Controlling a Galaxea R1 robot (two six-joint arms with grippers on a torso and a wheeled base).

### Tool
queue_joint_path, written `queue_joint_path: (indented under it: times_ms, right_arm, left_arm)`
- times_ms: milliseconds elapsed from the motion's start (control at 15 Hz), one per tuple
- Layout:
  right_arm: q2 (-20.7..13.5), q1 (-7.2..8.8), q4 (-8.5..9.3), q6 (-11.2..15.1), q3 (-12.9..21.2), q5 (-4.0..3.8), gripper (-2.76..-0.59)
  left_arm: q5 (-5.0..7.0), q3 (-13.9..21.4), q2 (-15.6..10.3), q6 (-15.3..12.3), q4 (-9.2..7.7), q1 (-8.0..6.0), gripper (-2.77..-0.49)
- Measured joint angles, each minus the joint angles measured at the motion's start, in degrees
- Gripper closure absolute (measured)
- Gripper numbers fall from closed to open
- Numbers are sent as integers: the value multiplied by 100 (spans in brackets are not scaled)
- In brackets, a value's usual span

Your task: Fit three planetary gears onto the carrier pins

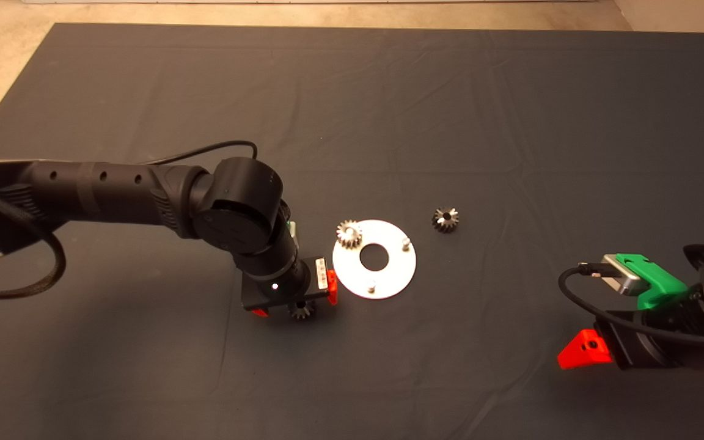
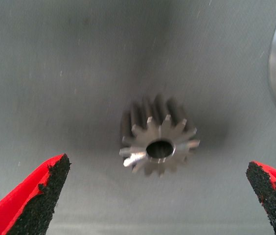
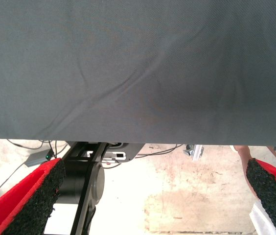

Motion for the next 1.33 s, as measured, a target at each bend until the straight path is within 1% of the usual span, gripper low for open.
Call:
queue_joint_path:
  times_ms: [67, 133, 200, 267, 333, 400, 467, 667, 867, 1000, 1067, 1200, 1333]
  right_arm:
    - [0, 0, 0, 0, 0, -2, -276]
    - [0, 0, 0, 0, 0, 0, -276]
    - [0, 0, 0, 0, 0, -2, -276]
    - [0, 0, 0, 0, 0, -5, -276]
    - [2, 0, 0, 0, 0, 3, -276]
    - [-1, 0, 0, 0, 0, 0, -276]
    - [0, 0, 0, 0, 0, 0, -276]
    - [0, 0, 0, 0, 0, -7, -276]
    - [2, 0, 0, 0, 0, 0, -276]
    - [0, 0, 0, 0, 0, -2, -276]
    - [2, 0, 0, 0, 0, -2, -276]
    - [1, 0, 0, 0, 0, -2, -276]
    - [2, 0, 0, 0, 0, 0, -276]
  left_arm:
    - [-6, 0, 1, -1, 81, 16, -262]
    - [-9, -2, 5, 2, 131, 66, -262]
    - [-9, -5, 16, 5, 135, 127, -262]
    - [-9, -16, 30, 9, 135, 146, -262]
    - [-9, -38, 38, 29, 142, 138, -262]
    - [-2, -102, 81, 145, 141, 139, -262]
    - [0, -176, 149, 192, 163, 139, -262]
    - [-9, -232, 207, 272, 177, 182, -262]
    - [2, -278, 206, 284, 180, 190, -253]
    - [16, -278, 207, 286, 181, 190, -253]
    - [13, -276, 221, 289, 182, 190, -242]
    - [13, -276, 221, 297, 182, 190, -238]
    - [16, -276, 221, 297, 182, 190, -223]
